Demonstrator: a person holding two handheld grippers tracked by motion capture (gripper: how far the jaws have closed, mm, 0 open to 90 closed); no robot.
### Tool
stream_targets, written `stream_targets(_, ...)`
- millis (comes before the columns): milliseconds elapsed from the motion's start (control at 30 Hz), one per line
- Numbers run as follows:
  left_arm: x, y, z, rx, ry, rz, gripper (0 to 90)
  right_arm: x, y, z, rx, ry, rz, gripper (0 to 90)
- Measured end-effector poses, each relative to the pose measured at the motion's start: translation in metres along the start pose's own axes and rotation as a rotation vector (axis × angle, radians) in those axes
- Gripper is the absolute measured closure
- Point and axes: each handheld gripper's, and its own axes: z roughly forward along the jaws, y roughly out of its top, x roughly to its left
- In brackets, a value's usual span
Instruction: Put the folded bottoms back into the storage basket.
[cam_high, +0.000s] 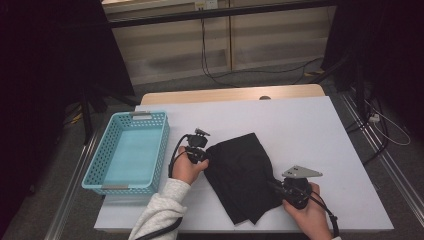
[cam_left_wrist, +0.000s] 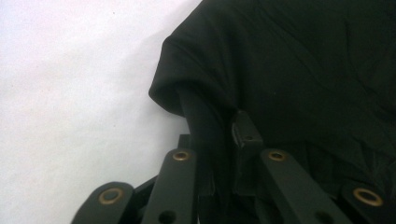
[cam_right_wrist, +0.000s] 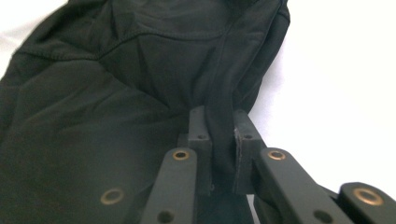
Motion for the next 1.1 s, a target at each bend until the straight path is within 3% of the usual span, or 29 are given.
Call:
stream_targets(167, 0.007, 0.011, -0.012, 0.065, -0.005, -0.031, 84.6, -0.002, 0.003, -0.001, -0.007, 0.018, 0.007, 82.7)
stream_targets(367, 0.013, 0.022, -0.029, 0.12, 0.015, -0.029, 84.9, 0.002, 0.01, 0.0, -0.021, 0.038, -0.007, 83.2)
stream_targets(567, 0.014, 0.028, -0.044, 0.128, 0.023, -0.019, 84.9, 0.009, 0.016, -0.002, -0.049, 0.052, -0.007, 83.4)
stream_targets(833, 0.017, 0.03, -0.05, 0.127, 0.018, -0.023, 85.0, 0.014, 0.02, -0.001, -0.062, 0.057, -0.019, 83.4)
stream_targets(1100, 0.018, 0.035, -0.063, 0.163, 0.034, -0.004, 85.0, 0.02, 0.024, -0.003, -0.079, 0.069, -0.033, 83.4)
